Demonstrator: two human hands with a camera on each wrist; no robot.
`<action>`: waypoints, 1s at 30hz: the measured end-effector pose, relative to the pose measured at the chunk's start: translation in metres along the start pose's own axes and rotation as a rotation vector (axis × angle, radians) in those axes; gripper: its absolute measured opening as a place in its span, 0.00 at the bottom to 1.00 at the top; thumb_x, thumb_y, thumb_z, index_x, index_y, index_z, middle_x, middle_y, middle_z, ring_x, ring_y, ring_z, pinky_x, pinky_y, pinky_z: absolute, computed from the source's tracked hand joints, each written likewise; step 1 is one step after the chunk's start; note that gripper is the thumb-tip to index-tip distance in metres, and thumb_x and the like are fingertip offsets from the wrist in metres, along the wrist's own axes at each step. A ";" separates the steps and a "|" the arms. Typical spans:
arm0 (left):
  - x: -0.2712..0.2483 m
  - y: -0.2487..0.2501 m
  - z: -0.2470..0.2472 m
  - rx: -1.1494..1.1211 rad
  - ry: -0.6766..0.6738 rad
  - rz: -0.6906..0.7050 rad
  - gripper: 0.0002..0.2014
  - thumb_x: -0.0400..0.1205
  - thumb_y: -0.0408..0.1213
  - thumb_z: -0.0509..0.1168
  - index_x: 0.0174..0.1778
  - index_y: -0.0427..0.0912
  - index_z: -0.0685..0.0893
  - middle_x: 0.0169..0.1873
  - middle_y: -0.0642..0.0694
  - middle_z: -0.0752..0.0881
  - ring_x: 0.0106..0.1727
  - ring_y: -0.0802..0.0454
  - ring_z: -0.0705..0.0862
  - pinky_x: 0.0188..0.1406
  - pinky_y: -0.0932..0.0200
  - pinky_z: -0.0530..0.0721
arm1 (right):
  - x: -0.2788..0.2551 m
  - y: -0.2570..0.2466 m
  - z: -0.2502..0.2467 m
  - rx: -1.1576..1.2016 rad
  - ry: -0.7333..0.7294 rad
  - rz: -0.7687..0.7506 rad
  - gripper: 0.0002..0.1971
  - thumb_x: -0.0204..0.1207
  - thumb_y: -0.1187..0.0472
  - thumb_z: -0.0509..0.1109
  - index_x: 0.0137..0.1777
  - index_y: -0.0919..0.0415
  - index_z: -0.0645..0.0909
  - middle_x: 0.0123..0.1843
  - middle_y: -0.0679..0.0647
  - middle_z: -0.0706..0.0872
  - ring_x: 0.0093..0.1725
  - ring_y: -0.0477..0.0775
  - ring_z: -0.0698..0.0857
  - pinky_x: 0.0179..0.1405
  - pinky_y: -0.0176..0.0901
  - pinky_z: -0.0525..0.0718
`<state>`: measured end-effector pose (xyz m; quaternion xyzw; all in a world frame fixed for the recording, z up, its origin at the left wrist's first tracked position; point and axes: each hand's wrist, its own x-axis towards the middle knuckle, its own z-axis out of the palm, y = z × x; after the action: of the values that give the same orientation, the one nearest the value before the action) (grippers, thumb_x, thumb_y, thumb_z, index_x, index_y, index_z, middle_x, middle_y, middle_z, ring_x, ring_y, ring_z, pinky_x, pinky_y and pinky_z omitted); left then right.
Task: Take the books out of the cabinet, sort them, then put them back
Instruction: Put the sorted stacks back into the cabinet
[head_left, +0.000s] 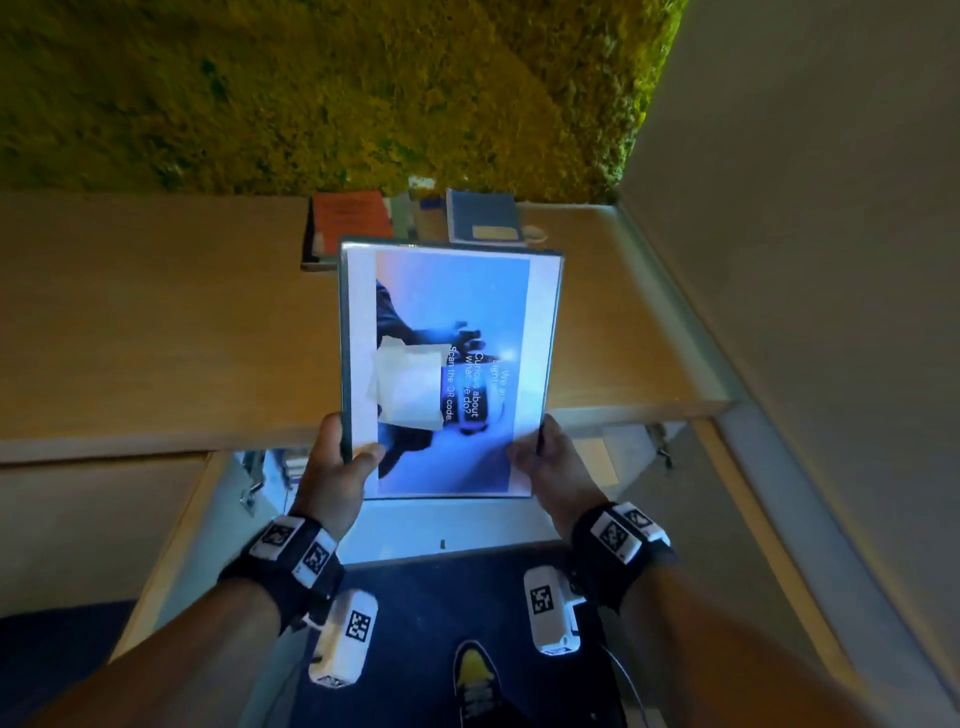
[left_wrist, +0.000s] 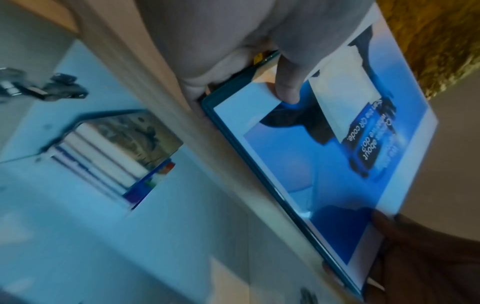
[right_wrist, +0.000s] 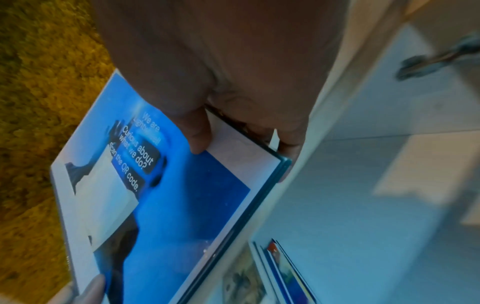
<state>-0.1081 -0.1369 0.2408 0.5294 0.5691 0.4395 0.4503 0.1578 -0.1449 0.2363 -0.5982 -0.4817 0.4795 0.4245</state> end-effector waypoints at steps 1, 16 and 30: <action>-0.019 -0.012 0.000 0.024 -0.039 -0.026 0.16 0.76 0.47 0.65 0.61 0.58 0.77 0.51 0.61 0.87 0.52 0.65 0.85 0.52 0.52 0.81 | -0.021 0.012 0.001 0.005 0.001 0.020 0.12 0.79 0.64 0.68 0.62 0.61 0.78 0.59 0.72 0.86 0.55 0.64 0.86 0.67 0.69 0.82; -0.105 -0.190 0.046 0.123 -0.211 -0.434 0.27 0.73 0.44 0.70 0.67 0.39 0.76 0.57 0.36 0.87 0.58 0.39 0.85 0.60 0.47 0.80 | -0.132 0.204 0.011 0.165 0.015 0.439 0.23 0.75 0.60 0.77 0.69 0.58 0.78 0.65 0.66 0.90 0.63 0.68 0.90 0.66 0.73 0.86; 0.107 -0.270 0.141 0.466 -0.174 -0.116 0.46 0.77 0.46 0.76 0.88 0.50 0.58 0.82 0.41 0.62 0.76 0.47 0.70 0.70 0.60 0.68 | 0.176 0.277 0.004 -0.088 0.066 0.207 0.09 0.81 0.76 0.65 0.58 0.71 0.81 0.21 0.44 0.82 0.15 0.36 0.75 0.13 0.30 0.70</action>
<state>-0.0299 -0.0407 -0.0573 0.6213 0.6435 0.2227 0.3876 0.2142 -0.0205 -0.0623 -0.6784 -0.4238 0.4789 0.3617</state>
